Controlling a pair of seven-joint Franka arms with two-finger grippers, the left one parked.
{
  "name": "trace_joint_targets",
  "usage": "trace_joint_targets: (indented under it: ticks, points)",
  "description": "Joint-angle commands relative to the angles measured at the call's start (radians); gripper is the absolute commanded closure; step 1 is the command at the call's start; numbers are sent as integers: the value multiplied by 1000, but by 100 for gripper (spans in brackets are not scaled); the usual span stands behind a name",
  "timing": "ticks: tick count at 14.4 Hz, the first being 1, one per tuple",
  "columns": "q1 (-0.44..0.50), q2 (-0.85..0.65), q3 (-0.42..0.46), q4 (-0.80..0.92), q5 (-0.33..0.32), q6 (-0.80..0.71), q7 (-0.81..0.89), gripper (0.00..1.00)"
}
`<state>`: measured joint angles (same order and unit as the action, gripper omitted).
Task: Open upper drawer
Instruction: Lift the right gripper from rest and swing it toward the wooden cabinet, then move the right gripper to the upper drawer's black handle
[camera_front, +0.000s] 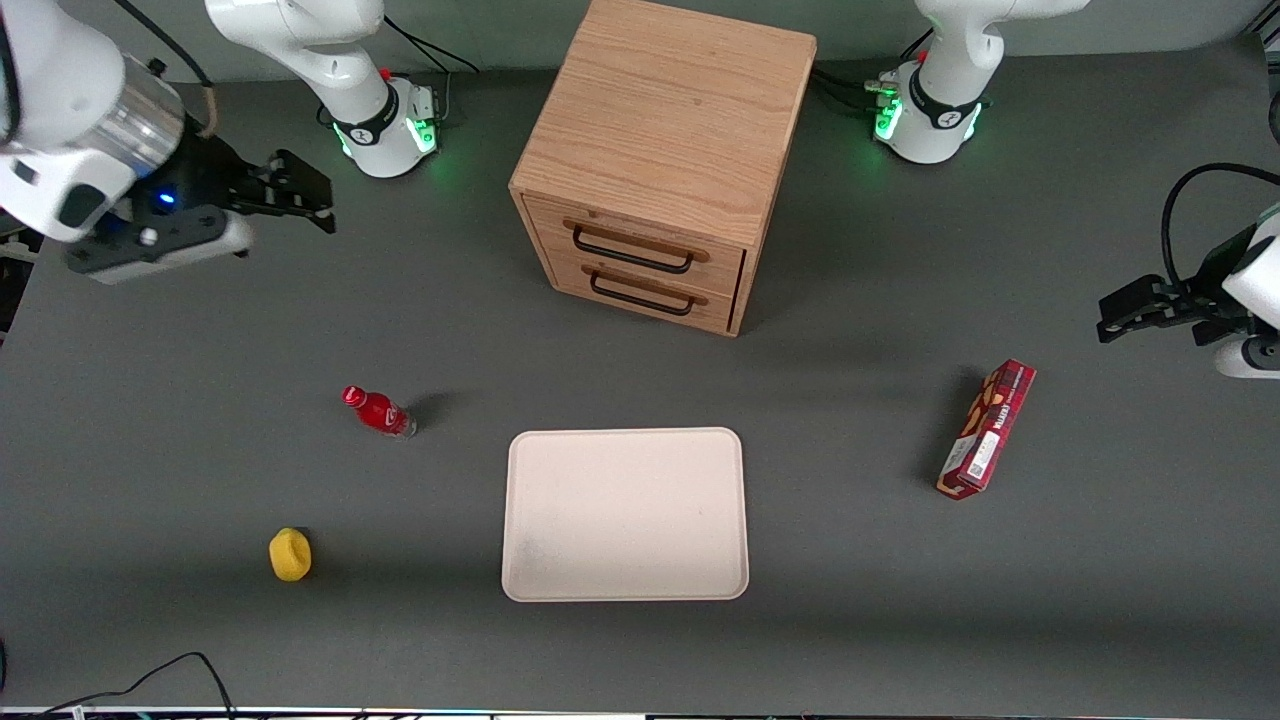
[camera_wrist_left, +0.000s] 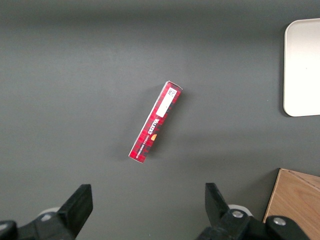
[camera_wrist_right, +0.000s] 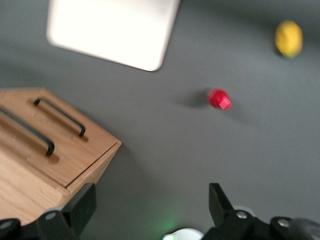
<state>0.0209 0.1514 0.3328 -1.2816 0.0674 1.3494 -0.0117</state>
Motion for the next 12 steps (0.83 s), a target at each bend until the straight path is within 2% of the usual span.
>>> trace_joint_targets:
  ticks: [1, 2, 4, 6, 8, 12]
  points:
    - [2, 86, 95, 84, 11, 40, -204, 0]
    - [1, 111, 127, 82, 32, 81, -255, 0]
    - [2, 163, 144, 82, 161, 134, -338, 0]
    - [5, 210, 149, 80, 239, 140, -492, 0]
    - [17, 275, 164, 80, 268, 146, -611, 0]
    - [45, 381, 210, 51, 256, 244, -610, 0]
